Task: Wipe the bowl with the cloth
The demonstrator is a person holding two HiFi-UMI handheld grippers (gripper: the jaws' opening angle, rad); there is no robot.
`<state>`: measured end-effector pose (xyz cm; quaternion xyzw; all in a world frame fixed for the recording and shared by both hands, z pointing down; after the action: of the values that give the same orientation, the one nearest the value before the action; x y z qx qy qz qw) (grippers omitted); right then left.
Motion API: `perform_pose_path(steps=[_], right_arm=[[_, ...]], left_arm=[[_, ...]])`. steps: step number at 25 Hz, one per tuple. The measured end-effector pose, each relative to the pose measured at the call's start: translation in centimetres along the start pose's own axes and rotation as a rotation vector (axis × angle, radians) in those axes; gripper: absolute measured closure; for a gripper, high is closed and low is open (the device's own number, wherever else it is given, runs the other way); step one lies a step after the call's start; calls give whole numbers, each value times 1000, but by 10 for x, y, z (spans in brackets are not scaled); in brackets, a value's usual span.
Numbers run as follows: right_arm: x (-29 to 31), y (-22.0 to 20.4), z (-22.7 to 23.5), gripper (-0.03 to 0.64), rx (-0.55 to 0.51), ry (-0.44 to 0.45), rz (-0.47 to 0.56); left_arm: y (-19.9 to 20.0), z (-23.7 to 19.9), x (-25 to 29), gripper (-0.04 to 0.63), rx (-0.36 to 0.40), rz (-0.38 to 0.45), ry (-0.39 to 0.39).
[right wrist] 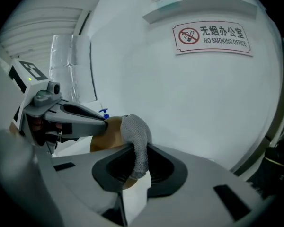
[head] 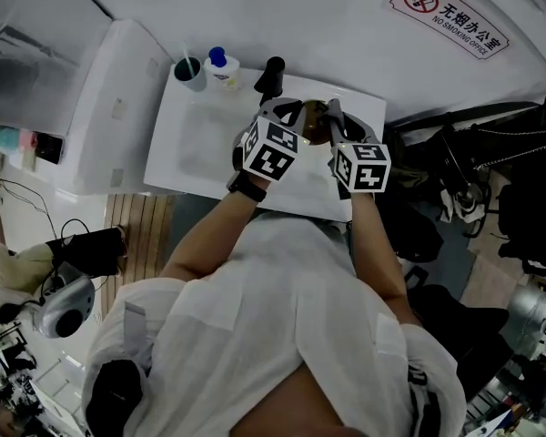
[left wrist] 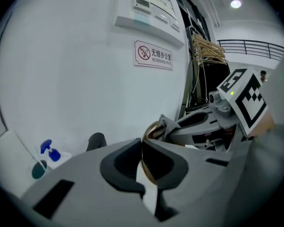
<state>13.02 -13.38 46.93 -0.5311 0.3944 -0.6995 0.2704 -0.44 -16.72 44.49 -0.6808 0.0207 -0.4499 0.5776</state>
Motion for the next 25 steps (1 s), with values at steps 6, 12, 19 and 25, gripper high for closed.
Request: perform_pose_path(steps=[6, 12, 19, 25], right_arm=[[0, 1, 1, 538, -140, 4, -45], [1, 1, -13, 532, -406, 42, -49], [-12, 10, -9, 534, -335, 107, 105], [-2, 12, -30, 513, -673, 153, -8]], left_arm=[[-6, 8, 6, 581, 106, -103, -74], [-8, 3, 8, 581, 168, -187, -131], [-18, -17, 7, 581, 128, -232, -93], [-18, -2, 13, 581, 229, -268, -182]])
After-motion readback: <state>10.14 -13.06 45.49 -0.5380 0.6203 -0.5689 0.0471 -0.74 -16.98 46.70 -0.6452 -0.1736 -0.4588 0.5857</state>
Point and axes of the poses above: the fingertips, and each gripper's own axes: x forward along the fingers, z to its right, y out of its top, the point moved 7 cm from there along -x, backward along the fingers, and after that the axes turned 2 degrees about -z, right-handed, at the moved point
